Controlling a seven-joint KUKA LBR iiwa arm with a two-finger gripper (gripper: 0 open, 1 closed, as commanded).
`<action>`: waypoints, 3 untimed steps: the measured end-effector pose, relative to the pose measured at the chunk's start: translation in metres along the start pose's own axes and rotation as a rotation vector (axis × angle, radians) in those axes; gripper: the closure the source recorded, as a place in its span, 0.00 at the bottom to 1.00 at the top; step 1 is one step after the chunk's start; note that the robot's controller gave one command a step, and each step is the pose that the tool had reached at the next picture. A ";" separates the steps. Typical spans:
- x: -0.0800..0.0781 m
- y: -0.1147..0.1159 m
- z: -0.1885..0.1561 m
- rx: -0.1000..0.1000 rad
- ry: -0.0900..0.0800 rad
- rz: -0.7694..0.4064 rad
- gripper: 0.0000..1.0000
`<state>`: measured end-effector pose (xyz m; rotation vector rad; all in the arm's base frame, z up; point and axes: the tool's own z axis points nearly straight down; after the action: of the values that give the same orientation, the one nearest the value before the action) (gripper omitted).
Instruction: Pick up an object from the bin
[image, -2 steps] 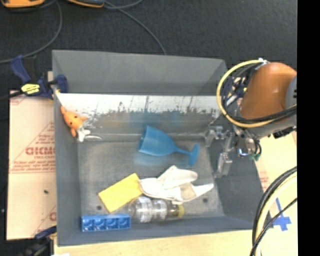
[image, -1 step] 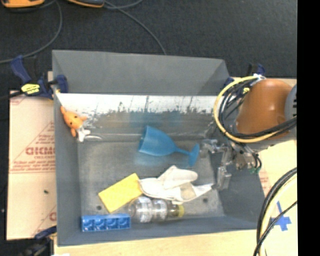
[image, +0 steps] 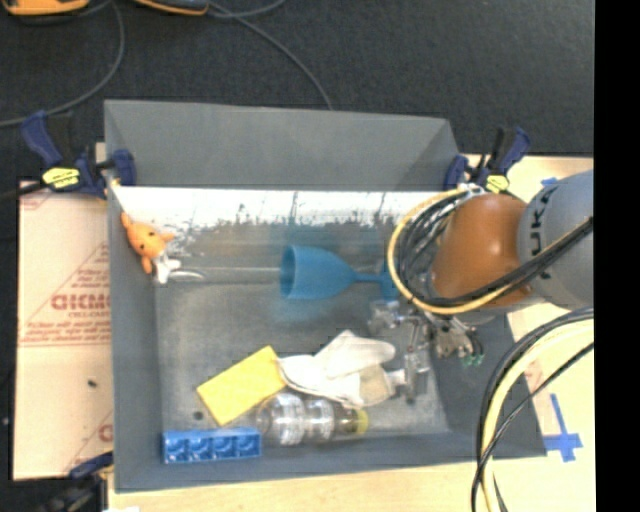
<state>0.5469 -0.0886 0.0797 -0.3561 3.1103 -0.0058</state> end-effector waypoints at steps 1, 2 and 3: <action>0.025 0.041 0.008 0.000 0.000 0.306 1.00; 0.025 0.041 0.008 0.001 0.000 0.302 1.00; 0.025 0.041 0.008 0.001 0.000 0.300 1.00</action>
Offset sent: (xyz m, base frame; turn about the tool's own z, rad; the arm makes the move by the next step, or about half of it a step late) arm 0.0000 0.0000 0.0000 0.0000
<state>0.5132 -0.0540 0.0713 0.1126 3.1280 -0.0049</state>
